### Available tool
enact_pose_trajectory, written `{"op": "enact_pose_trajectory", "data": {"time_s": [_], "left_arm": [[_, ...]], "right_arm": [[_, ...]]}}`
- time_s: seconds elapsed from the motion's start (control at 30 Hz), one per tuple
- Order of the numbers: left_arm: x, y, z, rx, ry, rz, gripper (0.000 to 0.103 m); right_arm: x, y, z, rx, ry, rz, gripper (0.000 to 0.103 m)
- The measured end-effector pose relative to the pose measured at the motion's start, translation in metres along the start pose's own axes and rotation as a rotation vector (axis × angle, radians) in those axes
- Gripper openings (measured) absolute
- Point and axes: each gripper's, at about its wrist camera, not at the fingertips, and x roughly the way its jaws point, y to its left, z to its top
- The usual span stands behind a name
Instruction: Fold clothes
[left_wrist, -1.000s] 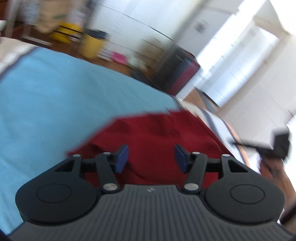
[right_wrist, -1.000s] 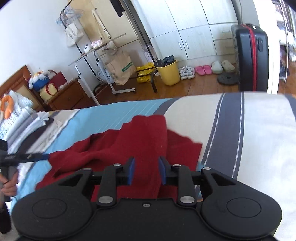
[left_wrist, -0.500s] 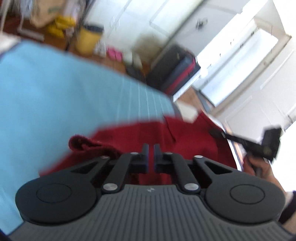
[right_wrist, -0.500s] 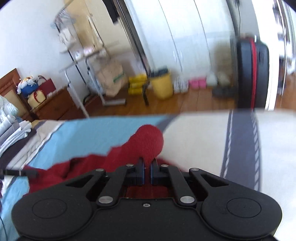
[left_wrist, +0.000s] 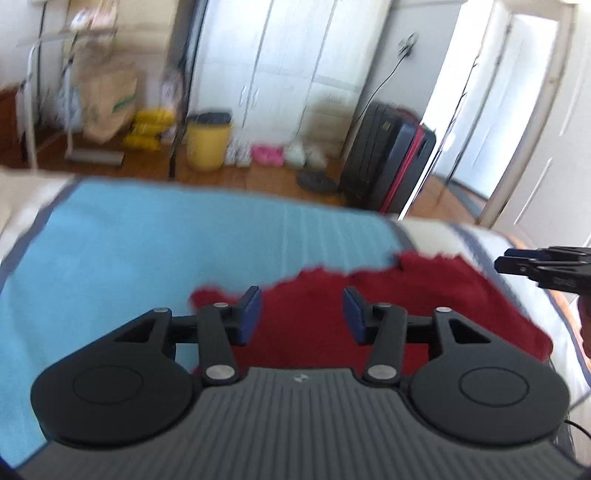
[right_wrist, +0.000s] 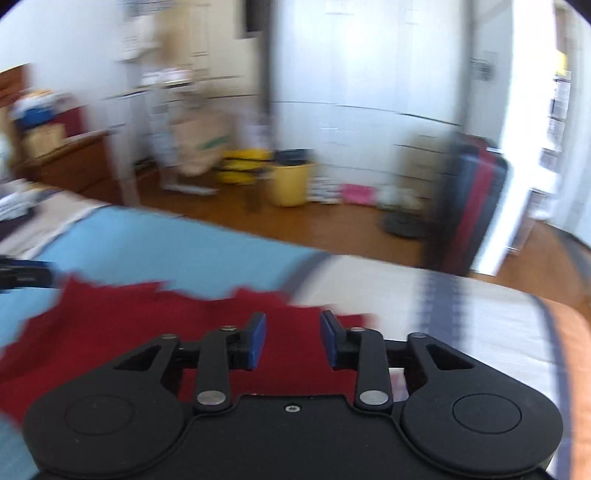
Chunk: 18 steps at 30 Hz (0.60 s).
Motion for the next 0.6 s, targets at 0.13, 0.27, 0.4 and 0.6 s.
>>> {"op": "enact_pose_trajectory", "data": {"time_s": [0.13,0.27,0.4,0.6], "left_arm": [[-0.005,0.026,-0.033,-0.172,0.129,-0.05,0.05],[-0.009,0.015,-0.062,-0.075,0.252,0.078,0.05],[-0.026,-0.003,-0.062,-0.024,0.262,0.208,0.055],[-0.057,-0.022,-0.07,-0.023,0.163,0.141,0.055]], "right_arm": [[-0.003,0.027,-0.028,-0.002,0.116,0.088,0.049],[-0.009,0.004,-0.056,0.031,0.172,-0.03,0.056],[-0.047,-0.024,-0.065,0.185,0.16,-0.195,0.061],[-0.088,-0.049,-0.088,0.522,0.165,-0.072,0.061]]}}
